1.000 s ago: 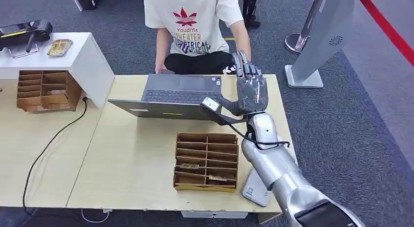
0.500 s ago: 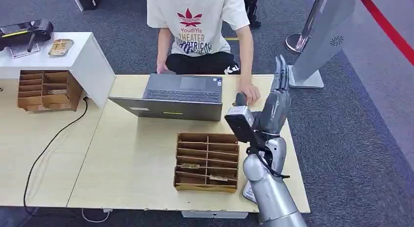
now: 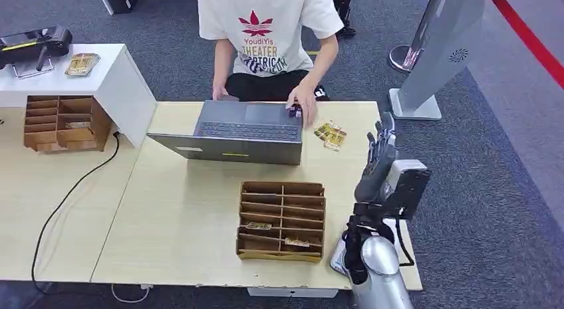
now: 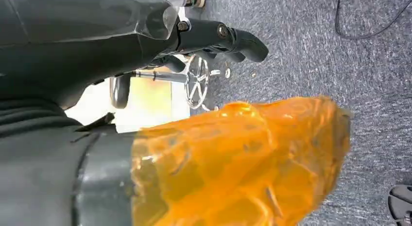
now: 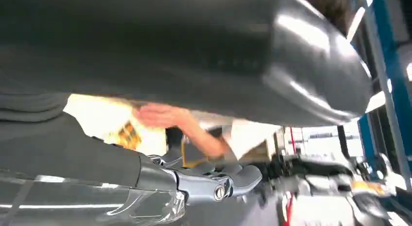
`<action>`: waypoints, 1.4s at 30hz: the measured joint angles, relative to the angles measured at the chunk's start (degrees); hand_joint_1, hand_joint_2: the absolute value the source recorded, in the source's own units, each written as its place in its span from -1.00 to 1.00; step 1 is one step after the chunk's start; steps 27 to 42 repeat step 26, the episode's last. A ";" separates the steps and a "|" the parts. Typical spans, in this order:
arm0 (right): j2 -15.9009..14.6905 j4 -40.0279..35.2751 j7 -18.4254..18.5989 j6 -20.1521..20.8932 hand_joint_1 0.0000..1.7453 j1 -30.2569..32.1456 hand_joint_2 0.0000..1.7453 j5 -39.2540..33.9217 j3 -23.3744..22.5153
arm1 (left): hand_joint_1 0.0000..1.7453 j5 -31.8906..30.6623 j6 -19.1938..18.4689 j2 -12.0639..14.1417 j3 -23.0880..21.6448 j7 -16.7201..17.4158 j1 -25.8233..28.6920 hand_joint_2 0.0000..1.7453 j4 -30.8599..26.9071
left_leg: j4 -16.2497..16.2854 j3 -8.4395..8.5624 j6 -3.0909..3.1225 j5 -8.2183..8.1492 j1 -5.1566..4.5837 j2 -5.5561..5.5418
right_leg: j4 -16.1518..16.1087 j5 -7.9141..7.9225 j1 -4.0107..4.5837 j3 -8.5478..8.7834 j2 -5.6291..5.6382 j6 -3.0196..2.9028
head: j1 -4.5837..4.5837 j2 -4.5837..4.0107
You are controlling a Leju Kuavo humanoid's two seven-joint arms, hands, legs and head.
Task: Pass the card to the sensor for recognition and then transmit it.
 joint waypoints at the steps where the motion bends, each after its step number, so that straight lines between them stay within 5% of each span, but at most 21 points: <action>1: -0.24 -0.89 0.00 1.77 -1.00 0.77 -1.00 -1.51 0.28 | -1.00 0.15 0.11 0.00 0.22 -0.04 -0.01 -1.00 0.00 | 0.00 0.00 -0.02 -0.02 0.00 0.01 | 0.00 0.00 0.00 0.00 0.01 0.00 | 0.00 0.00; 22: -5.22 -7.36 -0.72 24.95 -1.00 11.86 -1.00 -17.76 2.21 | -1.00 2.38 0.59 0.04 2.62 -1.14 0.00 -1.00 0.00 | 0.00 0.01 -0.02 -0.06 -0.01 0.01 | -0.02 -0.02 0.00 0.01 0.01 0.02 | 0.00 0.00; 42: -6.01 -7.40 -0.83 26.76 -1.00 13.25 -1.00 -17.09 2.16 | -1.00 2.73 0.66 0.11 3.10 -1.16 0.01 -1.00 0.00 | 0.00 0.01 -0.02 -0.06 -0.01 0.01 | -0.02 -0.02 0.00 0.01 0.01 0.02 | 0.00 0.00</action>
